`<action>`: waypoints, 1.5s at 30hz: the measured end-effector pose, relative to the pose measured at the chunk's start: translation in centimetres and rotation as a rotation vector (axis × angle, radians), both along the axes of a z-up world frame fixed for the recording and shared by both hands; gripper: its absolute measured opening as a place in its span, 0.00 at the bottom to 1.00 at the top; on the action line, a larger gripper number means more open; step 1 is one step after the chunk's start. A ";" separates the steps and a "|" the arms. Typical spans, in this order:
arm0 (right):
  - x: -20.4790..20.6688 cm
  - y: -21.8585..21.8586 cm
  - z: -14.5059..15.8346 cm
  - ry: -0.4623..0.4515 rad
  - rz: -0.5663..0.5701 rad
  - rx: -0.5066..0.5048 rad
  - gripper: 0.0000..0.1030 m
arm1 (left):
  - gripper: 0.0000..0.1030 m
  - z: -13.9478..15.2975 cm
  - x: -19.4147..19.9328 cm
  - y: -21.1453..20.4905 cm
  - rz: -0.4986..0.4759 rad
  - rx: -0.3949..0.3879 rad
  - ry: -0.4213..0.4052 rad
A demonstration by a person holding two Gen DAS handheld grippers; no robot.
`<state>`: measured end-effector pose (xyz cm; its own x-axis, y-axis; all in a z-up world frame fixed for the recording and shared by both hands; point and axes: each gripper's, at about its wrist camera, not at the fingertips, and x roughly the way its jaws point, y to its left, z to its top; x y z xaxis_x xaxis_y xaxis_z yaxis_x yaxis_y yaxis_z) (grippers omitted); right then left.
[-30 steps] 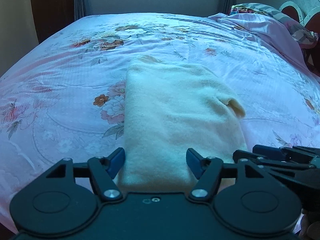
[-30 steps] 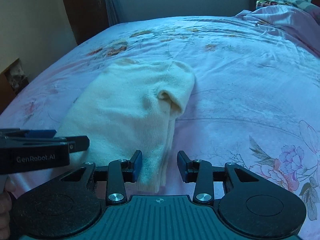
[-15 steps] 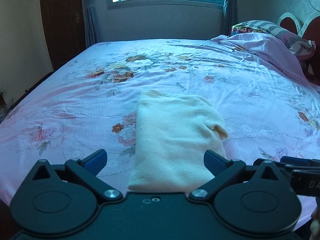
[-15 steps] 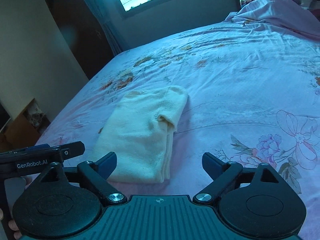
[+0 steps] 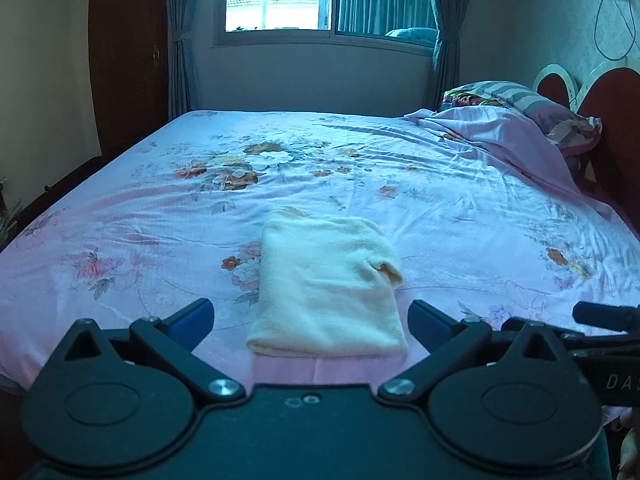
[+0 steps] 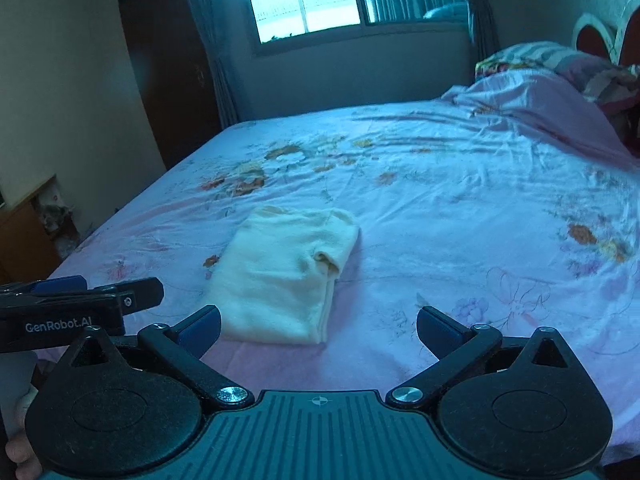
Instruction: Fold small clothes
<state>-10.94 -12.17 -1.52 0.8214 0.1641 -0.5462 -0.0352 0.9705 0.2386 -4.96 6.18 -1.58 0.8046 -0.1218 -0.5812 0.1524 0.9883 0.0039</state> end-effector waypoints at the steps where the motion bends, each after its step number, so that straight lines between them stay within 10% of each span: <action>1: -0.3 0.3 0.3 -0.019 -0.011 -0.029 1.00 | 0.98 0.0 -0.2 -0.1 0.010 0.015 -0.002; 6: -1.5 0.7 1.6 -0.120 -0.060 -0.143 1.00 | 0.98 0.5 -1.0 -0.5 0.015 0.025 -0.033; 45: -1.6 -2.3 1.7 -0.118 -0.064 -0.071 1.00 | 0.98 1.1 -1.1 -1.4 -0.003 0.041 -0.030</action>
<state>-12.58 -14.46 0.15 0.8881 0.0734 -0.4538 0.0040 0.9859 0.1671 -6.02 4.82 -0.50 0.8215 -0.1008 -0.5612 0.1544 0.9868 0.0488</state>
